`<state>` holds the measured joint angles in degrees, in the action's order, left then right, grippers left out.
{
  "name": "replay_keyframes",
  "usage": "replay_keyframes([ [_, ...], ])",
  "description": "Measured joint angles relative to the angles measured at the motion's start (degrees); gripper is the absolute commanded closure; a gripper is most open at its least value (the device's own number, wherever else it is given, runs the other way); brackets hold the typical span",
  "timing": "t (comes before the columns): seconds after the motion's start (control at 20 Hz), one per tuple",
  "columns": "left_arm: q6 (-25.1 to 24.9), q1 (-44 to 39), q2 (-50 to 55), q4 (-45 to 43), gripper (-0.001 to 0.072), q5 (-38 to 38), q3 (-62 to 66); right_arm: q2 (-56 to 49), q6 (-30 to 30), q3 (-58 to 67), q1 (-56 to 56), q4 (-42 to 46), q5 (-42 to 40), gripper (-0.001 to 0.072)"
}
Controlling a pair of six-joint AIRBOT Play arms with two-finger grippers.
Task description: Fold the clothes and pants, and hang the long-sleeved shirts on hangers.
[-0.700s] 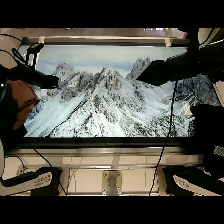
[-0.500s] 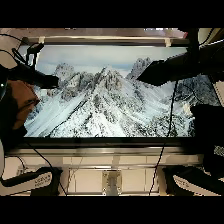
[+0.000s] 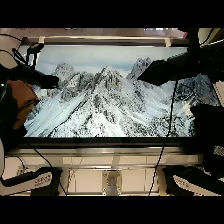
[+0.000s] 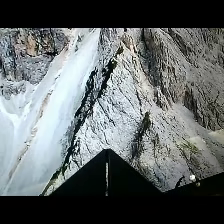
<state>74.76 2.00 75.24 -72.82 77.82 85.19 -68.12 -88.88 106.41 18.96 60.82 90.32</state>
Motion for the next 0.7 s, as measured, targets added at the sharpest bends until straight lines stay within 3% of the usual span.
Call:
replay_keyframes([
  [0.05,-0.26,0.00,0.22,-0.11,0.0422,-0.57,0.00,0.00,0.00,0.00,0.00,0.87,-0.09,0.0706],
  [0.1,-0.70,0.00,0.50,-0.96,0.0144,-1.53,0.00,0.00,0.02,0.00,0.00,1.75,-0.35,0.0707],
  [0.15,-0.50,0.07,0.90,-3.32,0.0015,-2.80,0.00,0.00,0.04,0.00,0.00,2.64,-0.39,0.0706],
  [0.3,6.86,1.99,1.81,-21.35,0.0016,-5.22,0.00,0.00,0.09,0.00,0.00,5.86,-0.83,0.0706],
  [0.45,13.46,9.03,1.53,-39.45,0.0016,-6.27,0.00,-0.07,0.09,0.00,0.00,8.70,-1.20,0.0706],
  [0.55,17.25,16.41,1.68,-43.91,0.0015,-7.19,0.00,-0.42,0.09,0.00,0.00,9.94,-1.27,0.0706],
  [0.7,20.00,27.26,4.44,-41.29,0.0014,-8.39,-0.02,-1.77,0.11,0.00,0.00,11.04,-1.42,0.0706],
])
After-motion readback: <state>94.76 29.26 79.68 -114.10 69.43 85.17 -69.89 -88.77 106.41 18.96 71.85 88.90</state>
